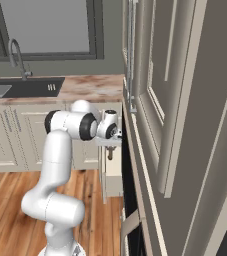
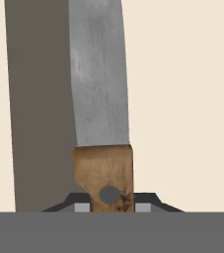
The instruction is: Pick up the metallic utensils from the counter and place them in the open drawer. Make sure not to pick up any wooden utensils.
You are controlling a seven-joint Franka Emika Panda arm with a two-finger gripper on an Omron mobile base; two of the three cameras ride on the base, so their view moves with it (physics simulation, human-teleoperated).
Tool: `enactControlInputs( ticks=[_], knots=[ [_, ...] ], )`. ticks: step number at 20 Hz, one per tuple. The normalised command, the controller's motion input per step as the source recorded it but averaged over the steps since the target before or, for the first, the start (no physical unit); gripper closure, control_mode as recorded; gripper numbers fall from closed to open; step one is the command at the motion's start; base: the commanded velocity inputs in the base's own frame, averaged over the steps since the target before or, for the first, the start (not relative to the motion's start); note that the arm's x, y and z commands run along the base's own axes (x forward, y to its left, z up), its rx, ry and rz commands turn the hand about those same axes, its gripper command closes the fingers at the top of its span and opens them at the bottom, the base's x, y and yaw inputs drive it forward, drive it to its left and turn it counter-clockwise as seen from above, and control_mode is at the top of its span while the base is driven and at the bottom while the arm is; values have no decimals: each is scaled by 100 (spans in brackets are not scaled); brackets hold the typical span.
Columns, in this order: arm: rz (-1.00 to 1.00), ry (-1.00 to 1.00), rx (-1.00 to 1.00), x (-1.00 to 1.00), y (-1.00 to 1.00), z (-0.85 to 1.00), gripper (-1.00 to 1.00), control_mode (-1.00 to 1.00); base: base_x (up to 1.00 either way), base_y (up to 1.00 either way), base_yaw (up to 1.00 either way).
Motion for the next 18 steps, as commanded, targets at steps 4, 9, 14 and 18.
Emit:
enactControlInputs(
  ticks=[4,9,14,18],
  knots=[
    [-2,0,3,0,74,0,100,-100,0,0,0],
    [-5,0,1,0,89,0,100,-100,0,0,0],
    [-7,0,0,0,78,0,100,-100,0,0,0],
    [-12,0,0,0,48,0,100,-100,0,0,0]
  ],
)
